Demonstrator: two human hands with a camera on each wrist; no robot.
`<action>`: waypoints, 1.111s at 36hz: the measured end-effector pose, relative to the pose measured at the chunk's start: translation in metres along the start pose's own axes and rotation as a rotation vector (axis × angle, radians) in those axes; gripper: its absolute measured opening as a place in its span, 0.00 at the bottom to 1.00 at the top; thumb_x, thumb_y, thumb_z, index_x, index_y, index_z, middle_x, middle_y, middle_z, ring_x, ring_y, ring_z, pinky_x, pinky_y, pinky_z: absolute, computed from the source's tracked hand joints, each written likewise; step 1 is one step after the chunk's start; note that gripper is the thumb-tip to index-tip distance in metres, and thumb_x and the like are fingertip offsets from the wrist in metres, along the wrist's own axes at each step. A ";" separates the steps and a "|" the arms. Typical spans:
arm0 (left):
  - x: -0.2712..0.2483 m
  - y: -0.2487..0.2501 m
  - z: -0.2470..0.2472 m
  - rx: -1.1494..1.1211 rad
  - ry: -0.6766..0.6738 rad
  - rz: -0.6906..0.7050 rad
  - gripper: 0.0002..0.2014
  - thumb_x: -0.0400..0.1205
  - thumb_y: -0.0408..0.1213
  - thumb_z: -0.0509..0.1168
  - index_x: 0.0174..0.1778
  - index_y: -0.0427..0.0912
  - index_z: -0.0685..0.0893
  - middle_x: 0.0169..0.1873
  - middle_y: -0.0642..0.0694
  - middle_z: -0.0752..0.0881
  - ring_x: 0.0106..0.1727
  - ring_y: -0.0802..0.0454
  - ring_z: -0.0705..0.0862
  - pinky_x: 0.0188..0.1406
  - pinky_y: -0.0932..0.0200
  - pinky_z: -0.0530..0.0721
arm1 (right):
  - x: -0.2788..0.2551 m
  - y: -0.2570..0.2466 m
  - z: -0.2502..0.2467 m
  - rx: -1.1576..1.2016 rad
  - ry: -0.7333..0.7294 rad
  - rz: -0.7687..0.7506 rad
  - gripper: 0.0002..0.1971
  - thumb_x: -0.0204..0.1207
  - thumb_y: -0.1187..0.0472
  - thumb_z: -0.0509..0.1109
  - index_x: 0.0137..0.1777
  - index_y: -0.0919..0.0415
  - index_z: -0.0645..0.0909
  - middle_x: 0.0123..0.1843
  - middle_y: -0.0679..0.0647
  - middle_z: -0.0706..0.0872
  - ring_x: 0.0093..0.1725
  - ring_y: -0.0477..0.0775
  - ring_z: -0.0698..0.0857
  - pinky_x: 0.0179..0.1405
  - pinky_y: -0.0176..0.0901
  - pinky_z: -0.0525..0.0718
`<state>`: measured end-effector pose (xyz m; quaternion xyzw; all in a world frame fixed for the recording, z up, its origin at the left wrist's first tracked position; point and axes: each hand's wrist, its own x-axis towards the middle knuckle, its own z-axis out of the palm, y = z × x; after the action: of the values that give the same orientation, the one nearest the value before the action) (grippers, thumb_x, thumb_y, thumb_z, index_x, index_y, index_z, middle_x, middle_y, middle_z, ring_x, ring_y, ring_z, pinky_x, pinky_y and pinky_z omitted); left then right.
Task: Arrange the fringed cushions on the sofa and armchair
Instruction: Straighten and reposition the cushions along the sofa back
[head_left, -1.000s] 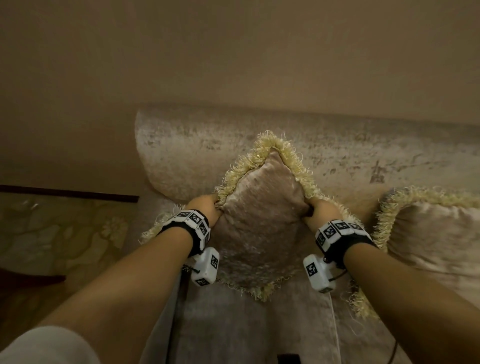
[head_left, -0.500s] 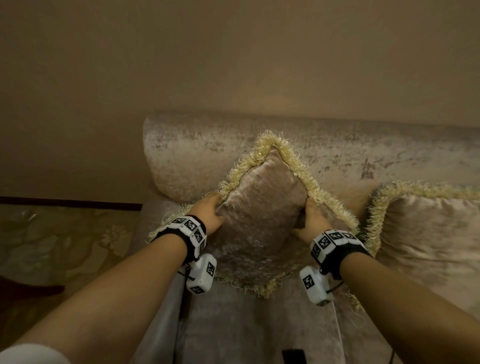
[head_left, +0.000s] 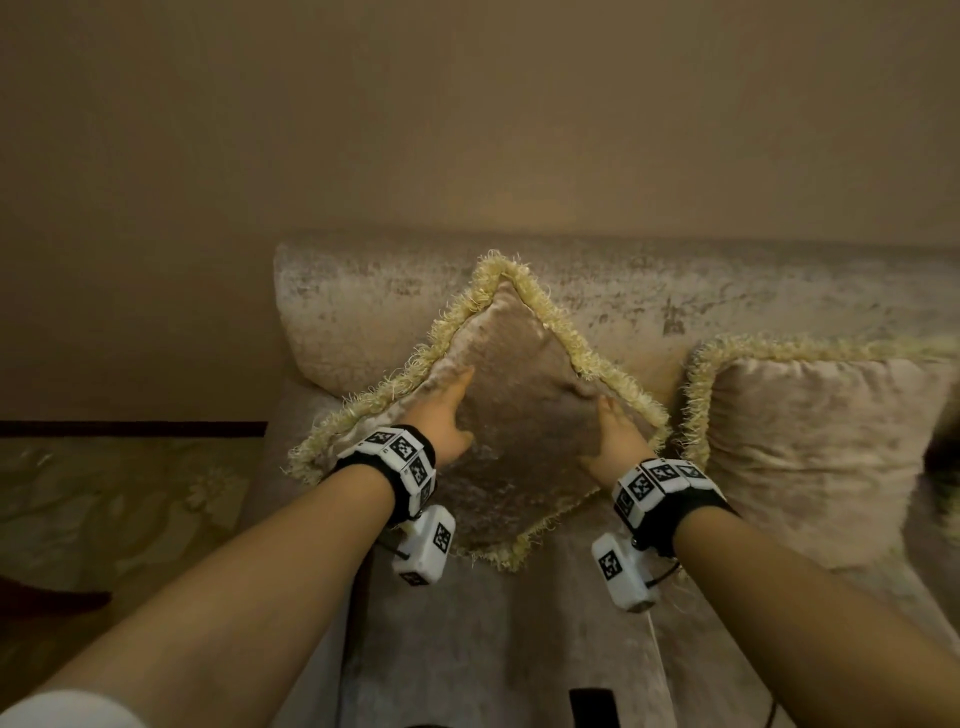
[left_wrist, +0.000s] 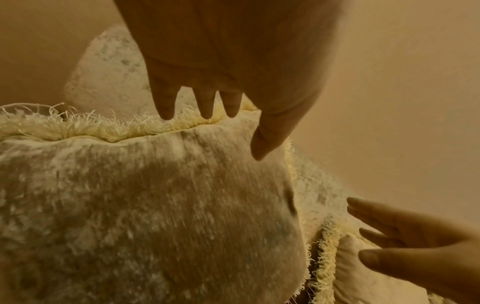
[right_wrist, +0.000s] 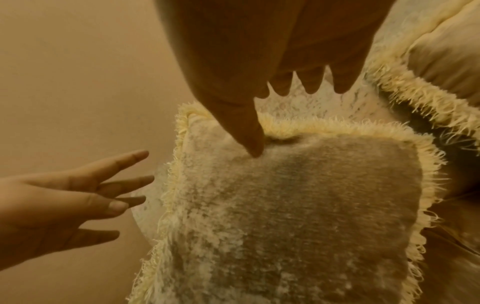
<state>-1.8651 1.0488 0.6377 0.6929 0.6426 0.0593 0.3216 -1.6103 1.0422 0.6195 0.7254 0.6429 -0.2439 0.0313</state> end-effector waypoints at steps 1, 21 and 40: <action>-0.004 0.005 0.002 -0.002 -0.001 0.004 0.47 0.80 0.41 0.69 0.84 0.63 0.42 0.77 0.43 0.73 0.53 0.46 0.84 0.51 0.47 0.88 | -0.006 0.004 -0.004 -0.001 0.003 0.002 0.51 0.76 0.52 0.73 0.85 0.62 0.38 0.87 0.58 0.43 0.85 0.61 0.48 0.84 0.53 0.54; -0.113 0.220 0.107 0.109 -0.103 0.266 0.45 0.81 0.42 0.68 0.84 0.60 0.42 0.85 0.45 0.49 0.85 0.43 0.54 0.80 0.46 0.64 | -0.192 0.181 -0.067 0.028 0.093 0.042 0.46 0.80 0.51 0.68 0.85 0.57 0.37 0.87 0.53 0.38 0.85 0.62 0.41 0.83 0.54 0.54; -0.137 0.412 0.214 0.248 -0.254 0.551 0.42 0.82 0.47 0.66 0.85 0.58 0.44 0.86 0.45 0.49 0.85 0.42 0.54 0.82 0.47 0.60 | -0.310 0.345 -0.103 0.094 0.160 0.343 0.44 0.80 0.45 0.66 0.85 0.47 0.39 0.86 0.48 0.36 0.85 0.63 0.40 0.82 0.65 0.54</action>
<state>-1.4306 0.8558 0.7302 0.8764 0.3882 -0.0214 0.2843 -1.2682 0.7353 0.7394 0.8422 0.4980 -0.2063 -0.0130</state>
